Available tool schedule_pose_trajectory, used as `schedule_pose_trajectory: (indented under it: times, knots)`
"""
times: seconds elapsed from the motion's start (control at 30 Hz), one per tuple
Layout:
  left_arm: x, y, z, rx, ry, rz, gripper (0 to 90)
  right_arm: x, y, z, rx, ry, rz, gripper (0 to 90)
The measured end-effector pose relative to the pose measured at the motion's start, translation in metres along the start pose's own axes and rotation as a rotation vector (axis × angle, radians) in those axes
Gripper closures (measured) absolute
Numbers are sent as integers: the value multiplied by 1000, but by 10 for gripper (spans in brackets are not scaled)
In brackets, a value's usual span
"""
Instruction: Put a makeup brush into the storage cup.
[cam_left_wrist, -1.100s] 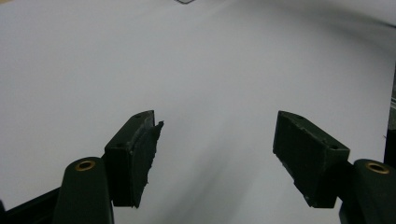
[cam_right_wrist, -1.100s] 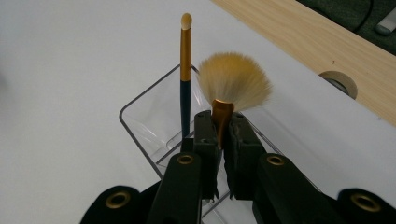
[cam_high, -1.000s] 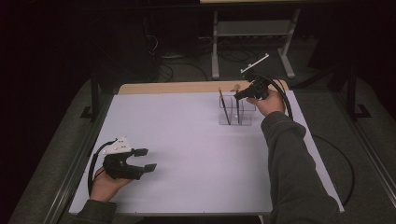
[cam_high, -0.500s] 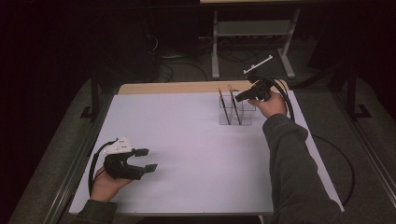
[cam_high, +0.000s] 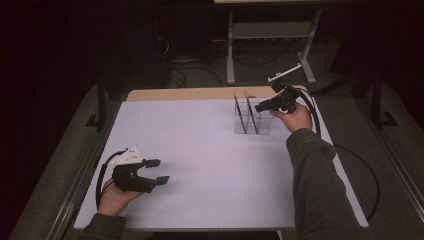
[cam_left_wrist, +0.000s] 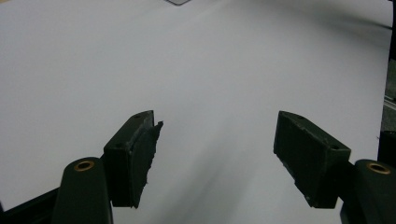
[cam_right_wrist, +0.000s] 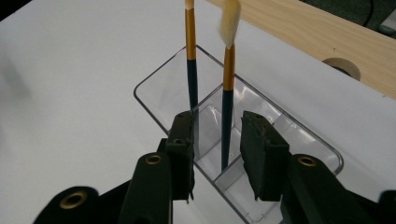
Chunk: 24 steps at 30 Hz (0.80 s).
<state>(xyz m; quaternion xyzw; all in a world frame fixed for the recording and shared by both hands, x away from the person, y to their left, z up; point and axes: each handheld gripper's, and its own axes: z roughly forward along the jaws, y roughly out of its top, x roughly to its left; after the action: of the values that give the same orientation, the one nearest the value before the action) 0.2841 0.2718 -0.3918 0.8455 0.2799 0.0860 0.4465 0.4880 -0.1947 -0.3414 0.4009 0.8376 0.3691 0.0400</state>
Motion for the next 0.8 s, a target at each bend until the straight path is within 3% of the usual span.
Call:
schedule_pose_trajectory:
  times: [0.57,0.8]
  knots:
    - [0,0,1,-2,5,-3,283,7,-28,-7,-46,15,15,499]
    - [0,-2,2,6,1,-29,273,9,-34,-12,-68,16,8,450]
